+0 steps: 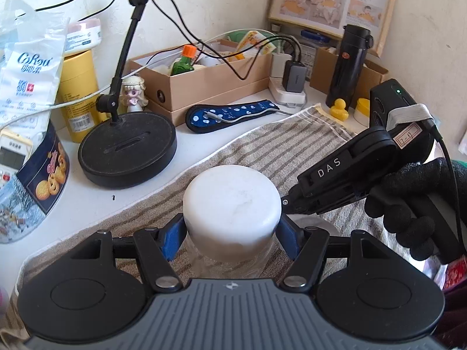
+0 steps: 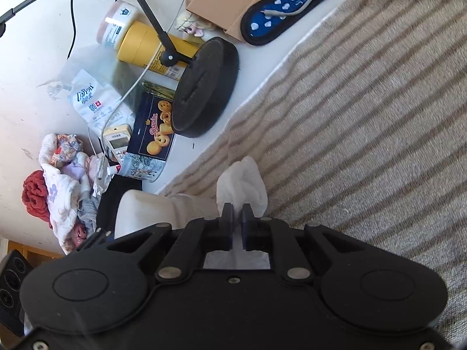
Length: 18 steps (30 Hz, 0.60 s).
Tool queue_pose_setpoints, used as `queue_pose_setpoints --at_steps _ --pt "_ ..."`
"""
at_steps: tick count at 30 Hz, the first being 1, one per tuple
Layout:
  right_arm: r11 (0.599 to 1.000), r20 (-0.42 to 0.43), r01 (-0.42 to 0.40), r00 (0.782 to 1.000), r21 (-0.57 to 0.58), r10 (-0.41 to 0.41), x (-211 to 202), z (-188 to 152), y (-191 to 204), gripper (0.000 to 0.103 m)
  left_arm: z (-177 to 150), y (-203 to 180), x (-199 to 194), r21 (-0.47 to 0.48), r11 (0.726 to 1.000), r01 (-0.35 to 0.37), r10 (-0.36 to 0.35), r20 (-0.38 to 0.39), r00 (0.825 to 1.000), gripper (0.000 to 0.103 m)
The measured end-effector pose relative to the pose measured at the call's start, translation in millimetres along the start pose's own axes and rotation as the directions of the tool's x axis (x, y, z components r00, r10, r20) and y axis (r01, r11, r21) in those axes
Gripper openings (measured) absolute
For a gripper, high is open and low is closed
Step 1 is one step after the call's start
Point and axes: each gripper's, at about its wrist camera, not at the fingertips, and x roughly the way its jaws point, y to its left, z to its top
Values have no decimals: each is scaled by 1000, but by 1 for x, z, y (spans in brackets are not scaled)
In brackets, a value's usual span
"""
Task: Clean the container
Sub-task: 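Sweep the cloth in the right gripper across the jar's side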
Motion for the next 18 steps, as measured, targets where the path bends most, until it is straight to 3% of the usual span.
queue_pose_setpoints --at_steps 6,8,11,15,18 --pt "1000 -18 15 1000 -12 -16 -5 -9 -2 5 8 12 3 145 984 104 -100 -35 994 66" --pt "1000 -8 15 1000 -17 -15 -10 -11 -2 5 12 16 5 58 993 100 -96 -65 993 66" --pt "1000 12 11 1000 -24 -11 -20 -12 0 5 11 8 3 -77 997 26 -31 -63 998 71" --pt "1000 47 -3 999 -28 5 -34 -11 4 5 8 -3 0 -252 965 -74 61 -61 996 71" --pt "999 62 -12 998 -30 14 -40 -10 6 5 9 -3 3 -295 948 -117 107 -51 993 71"
